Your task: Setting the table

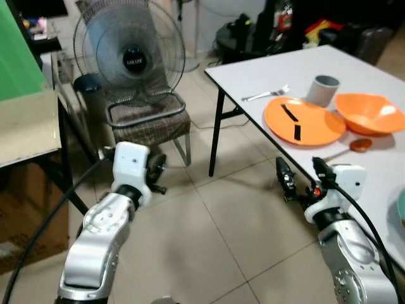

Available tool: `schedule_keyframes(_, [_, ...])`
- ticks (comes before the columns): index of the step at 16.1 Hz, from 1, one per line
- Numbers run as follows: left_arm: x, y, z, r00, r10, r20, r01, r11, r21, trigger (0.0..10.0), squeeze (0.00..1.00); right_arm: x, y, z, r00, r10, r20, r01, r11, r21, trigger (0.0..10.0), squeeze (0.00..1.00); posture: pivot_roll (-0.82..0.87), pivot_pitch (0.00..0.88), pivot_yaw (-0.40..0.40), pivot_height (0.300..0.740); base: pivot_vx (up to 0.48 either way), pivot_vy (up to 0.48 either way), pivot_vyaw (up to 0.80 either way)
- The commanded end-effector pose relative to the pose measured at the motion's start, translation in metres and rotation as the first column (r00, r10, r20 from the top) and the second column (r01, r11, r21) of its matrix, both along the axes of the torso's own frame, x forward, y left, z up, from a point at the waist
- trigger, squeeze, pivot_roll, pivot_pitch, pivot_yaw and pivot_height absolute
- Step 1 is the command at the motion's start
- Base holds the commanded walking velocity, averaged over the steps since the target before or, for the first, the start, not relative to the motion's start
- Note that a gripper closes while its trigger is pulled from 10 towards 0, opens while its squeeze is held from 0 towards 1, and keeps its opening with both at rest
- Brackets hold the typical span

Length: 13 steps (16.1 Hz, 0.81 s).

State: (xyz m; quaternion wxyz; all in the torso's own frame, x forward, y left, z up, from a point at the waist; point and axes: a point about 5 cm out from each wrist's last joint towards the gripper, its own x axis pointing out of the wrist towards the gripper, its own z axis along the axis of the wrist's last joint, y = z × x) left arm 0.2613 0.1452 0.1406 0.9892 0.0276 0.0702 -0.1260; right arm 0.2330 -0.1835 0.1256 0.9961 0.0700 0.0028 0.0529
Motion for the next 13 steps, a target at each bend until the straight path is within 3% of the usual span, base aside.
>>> schedule_keyframes(1, [0.0000, -0.0054, 0.0021, 1.000, -0.021, 0.011, 0.021, 1.000, -0.004, 10.0, 0.00, 0.0003, -0.0019, 0.0008, 1.000, -0.007, -0.006, 0.007, 1.000, 0.003, 10.0, 0.00, 0.00, 0.000, 0.001, 0.740, 0.000, 0.345, 0.00])
schedule_keyframes(10, [0.0006, -0.0039, 0.0024, 1.000, -0.019, 0.016, 0.019, 1.000, 0.000, 10.0, 0.00, 0.0010, 0.0020, -0.0013, 1.000, 0.013, -0.025, -0.013, 1.000, 0.025, 10.0, 0.00, 0.01, 0.000, -0.006, 0.740, 0.000, 0.343, 0.00])
schedule_keyframes(13, [0.0005, -0.0034, 0.0040, 1.000, -0.007, 0.026, 0.007, 1.000, -0.010, 10.0, 0.00, 0.0002, 0.0081, -0.0022, 0.997, 0.067, -0.037, -0.068, 0.997, -0.026, 10.0, 0.00, 0.01, 0.000, -0.008, 0.740, 0.000, 0.104, 0.00])
